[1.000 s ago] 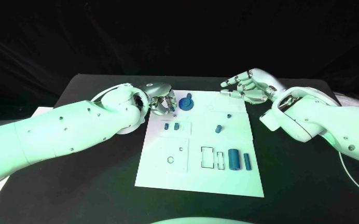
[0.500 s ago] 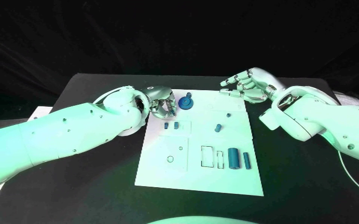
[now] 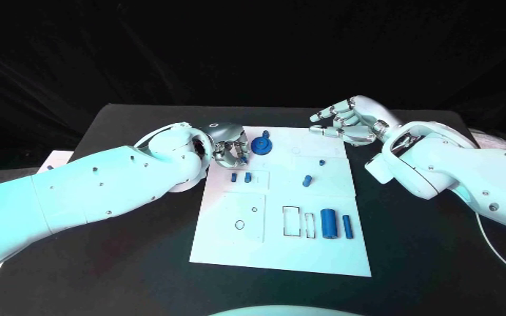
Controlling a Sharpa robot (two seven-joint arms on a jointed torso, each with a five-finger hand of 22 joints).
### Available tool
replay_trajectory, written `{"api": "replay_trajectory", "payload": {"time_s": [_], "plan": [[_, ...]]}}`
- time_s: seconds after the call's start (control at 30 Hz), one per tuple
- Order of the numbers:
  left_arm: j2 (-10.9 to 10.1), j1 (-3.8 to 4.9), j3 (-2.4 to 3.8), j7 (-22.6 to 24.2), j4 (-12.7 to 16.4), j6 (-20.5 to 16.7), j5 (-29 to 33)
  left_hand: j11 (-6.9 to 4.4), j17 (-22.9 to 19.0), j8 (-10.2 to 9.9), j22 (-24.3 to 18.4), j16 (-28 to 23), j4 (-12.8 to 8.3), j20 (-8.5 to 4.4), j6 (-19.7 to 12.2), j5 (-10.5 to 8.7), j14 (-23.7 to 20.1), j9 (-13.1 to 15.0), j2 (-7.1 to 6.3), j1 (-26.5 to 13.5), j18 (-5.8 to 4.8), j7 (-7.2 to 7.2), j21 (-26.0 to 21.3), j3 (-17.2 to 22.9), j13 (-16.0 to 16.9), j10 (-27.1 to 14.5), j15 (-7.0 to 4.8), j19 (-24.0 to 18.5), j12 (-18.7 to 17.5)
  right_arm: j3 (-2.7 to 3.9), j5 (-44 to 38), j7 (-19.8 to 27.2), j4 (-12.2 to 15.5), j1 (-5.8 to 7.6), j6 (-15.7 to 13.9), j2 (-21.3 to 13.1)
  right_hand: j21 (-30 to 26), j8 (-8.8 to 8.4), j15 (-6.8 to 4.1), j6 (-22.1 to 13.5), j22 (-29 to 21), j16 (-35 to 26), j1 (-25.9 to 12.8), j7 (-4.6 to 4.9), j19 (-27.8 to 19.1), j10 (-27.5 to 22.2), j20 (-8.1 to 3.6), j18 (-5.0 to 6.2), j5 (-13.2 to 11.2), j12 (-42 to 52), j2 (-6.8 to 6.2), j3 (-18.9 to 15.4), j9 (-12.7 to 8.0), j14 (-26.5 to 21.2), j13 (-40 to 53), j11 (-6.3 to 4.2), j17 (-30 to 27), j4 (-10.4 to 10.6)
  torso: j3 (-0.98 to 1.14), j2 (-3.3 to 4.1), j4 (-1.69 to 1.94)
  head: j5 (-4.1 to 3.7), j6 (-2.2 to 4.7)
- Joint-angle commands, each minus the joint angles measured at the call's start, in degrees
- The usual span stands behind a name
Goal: Assemble the parts on the task board
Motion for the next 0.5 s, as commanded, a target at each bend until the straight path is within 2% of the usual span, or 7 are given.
{"api": "replay_trajectory", "payload": {"time_s": [0.03, 0.5], "plan": [[0.34, -0.11, 0.0, -0.43, -0.22, 1.19, 0.21, 0.16, -0.01, -0.23, 1.3, -0.14, 0.02, 0.03, 0.55, 0.01, 1.38, -0.09, 0.06, -0.62, -0.42, -0.01, 0.27, 0.31, 0.1, 0.4, 0.13, 0.79, -0.11, 0.0, -0.18, 0.48, 0.02, -0.04, 0.62, 0.09, -0.24, 0.13, -0.07, 0.21, 1.01, -0.31, 0.14, 0.02, -0.39, -0.18, 0.09, 0.58, 0.32, 0.03, 0.25, -0.35, 0.06, 4.38, -0.02, 0.0, 7.91, 0.14, -0.01, 0.02, -0.06, -0.02, -0.03], [0.79, -0.25, -0.21, -1.57, -0.65, 3.97, 0.11, 0.16, -0.28, -0.37, 1.26, -0.21, -0.03, 0.03, 0.53, -0.1, 1.32, -0.15, -0.18, -1.01, -0.39, -0.05, 0.16, 0.23, 0.11, 0.41, 0.13, 0.73, -0.15, 0.0, -0.18, 0.47, 0.04, -0.04, 0.71, 0.02, -0.24, 0.13, -0.07, 0.21, 1.01, -0.31, 0.14, 0.02, -0.39, -0.18, 0.09, 0.58, 0.32, 0.03, 0.25, -0.35, 0.06, 4.38, -0.02, 0.0, 7.91, 0.14, -0.01, -0.03, 0.03, 0.0, -0.25]]}}
